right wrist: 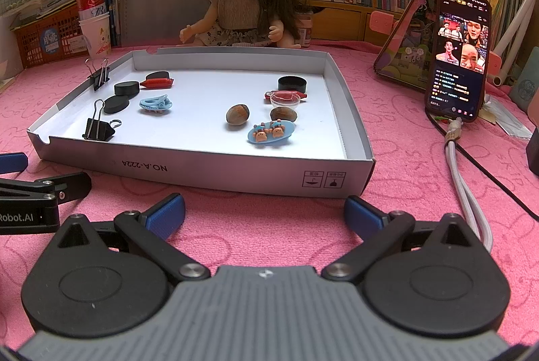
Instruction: Organize rigid objects
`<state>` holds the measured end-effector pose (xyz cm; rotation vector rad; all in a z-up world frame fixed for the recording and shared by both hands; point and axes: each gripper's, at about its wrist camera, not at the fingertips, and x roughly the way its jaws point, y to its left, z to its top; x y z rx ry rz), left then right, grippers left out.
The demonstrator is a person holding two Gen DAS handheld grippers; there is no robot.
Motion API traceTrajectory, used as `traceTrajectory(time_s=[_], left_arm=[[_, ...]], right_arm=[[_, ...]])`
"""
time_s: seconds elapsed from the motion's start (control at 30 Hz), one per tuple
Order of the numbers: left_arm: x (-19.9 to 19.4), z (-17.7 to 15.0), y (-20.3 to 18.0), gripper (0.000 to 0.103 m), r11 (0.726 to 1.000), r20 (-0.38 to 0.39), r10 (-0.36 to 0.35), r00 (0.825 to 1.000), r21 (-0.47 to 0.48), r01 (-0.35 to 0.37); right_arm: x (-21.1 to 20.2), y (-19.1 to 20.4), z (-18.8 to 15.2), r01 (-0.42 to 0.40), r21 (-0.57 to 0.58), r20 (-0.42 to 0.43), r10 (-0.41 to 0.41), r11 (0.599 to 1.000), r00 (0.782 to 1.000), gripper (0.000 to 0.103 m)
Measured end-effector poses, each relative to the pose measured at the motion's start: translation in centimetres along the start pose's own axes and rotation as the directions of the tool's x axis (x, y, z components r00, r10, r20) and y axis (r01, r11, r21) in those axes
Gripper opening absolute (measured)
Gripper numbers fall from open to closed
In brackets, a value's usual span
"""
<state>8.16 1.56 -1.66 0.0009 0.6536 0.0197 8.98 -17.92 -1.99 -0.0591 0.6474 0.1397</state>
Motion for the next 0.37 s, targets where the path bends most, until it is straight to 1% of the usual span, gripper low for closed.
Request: traceTrajectory(time_s=[0.37], left_arm=[[-0.06,-0.07,0.05,0.103,1.000,0.001,0.004,1.000,-0.001,-0.004]], right_arm=[[0.00,-0.01,0.01,0.000,0.000,0.000,0.000,1.000,1.000,0.103]])
